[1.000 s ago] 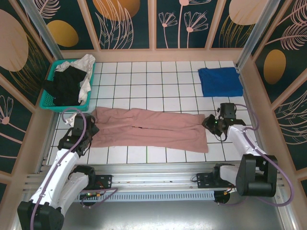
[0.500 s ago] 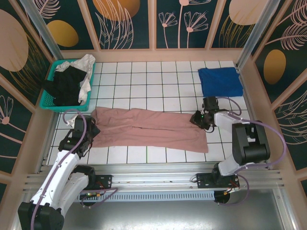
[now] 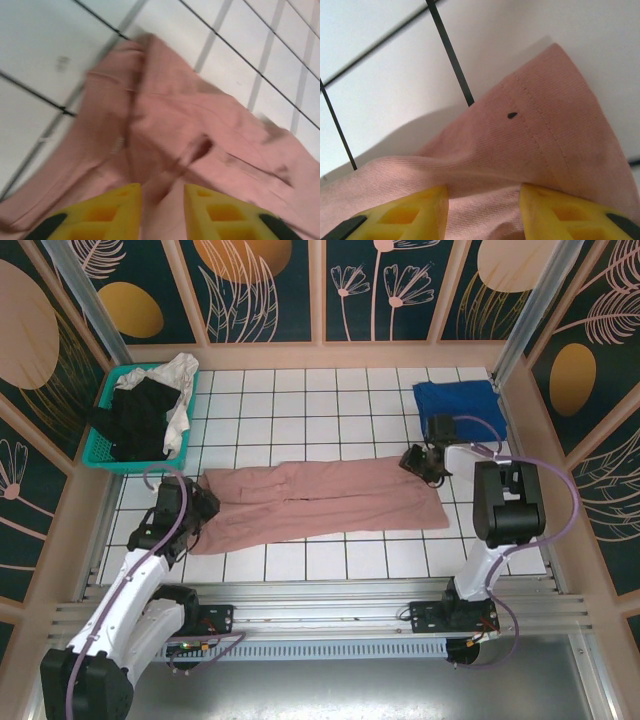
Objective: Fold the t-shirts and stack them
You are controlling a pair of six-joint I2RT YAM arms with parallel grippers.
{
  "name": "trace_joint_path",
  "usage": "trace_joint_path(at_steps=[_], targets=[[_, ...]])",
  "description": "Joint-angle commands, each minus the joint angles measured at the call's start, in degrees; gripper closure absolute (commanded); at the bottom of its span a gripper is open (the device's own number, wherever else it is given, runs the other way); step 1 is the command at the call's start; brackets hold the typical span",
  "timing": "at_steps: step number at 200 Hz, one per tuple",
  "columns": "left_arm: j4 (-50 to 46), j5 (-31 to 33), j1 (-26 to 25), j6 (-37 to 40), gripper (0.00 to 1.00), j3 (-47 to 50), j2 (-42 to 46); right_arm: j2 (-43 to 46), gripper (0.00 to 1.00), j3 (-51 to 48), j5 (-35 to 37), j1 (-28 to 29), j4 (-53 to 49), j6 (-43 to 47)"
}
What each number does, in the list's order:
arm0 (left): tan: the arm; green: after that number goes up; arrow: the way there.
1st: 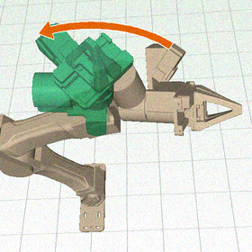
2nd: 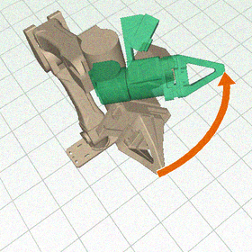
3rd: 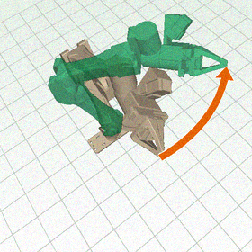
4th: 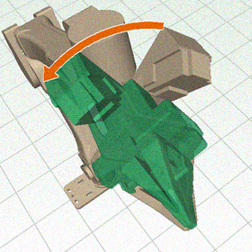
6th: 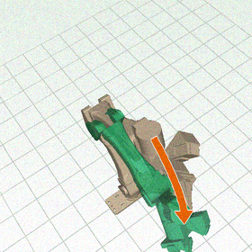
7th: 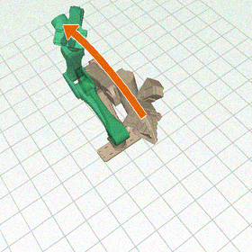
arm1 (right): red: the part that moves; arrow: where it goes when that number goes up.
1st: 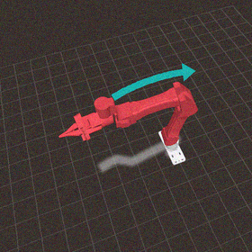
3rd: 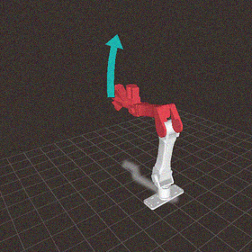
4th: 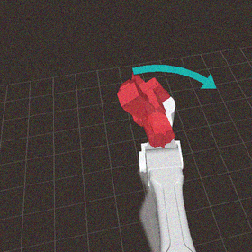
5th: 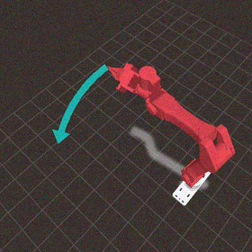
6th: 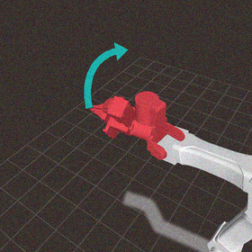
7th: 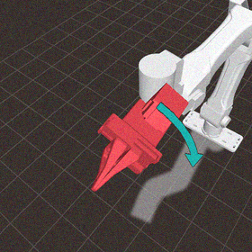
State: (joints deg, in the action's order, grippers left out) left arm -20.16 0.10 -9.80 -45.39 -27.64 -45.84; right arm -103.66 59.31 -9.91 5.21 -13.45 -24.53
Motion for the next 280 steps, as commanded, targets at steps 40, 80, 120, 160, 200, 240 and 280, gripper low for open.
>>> trace_joint_path(at_steps=[40,80,120,160,200,240,280], targets=[[4.9,-5.8,-2.2,8.4,0.52,-6.2,-4.2,-3.7,0.57,8.9,4.2,-0.8,-1.9,2.2],[10.8,-9.5,-6.9,10.2,0.61,-8.3,-22.2,-0.5,0.57,6.9,4.0,1.0,-1.2,2.0],[11.0,-3.6,-6.9,12.2,0.61,-10.6,-31.7,2.5,0.57,2.7,3.1,0.9,0.4,1.8],[12.5,-2.6,-7.0,13.7,0.65,-14.1,-39.6,4.3,0.57,-0.8,2.4,-0.3,2.3,1.6],[13.4,-5.2,-7.1,14.2,0.8,-15.4,-40.5,5.0,0.57,-2.6,1.8,-1.2,3.4,1.7],[10.4,-4.1,-7.2,15.1,1.0,-16.4,-40.1,5.0,0.57,-3.5,0.7,-1.6,4.3,1.6],[5.3,-5.6,-8.5,14.4,1.0,-17.4,-34.4,5.8,0.57,-3.9,0.2,-1.9,4.6,1.6]])
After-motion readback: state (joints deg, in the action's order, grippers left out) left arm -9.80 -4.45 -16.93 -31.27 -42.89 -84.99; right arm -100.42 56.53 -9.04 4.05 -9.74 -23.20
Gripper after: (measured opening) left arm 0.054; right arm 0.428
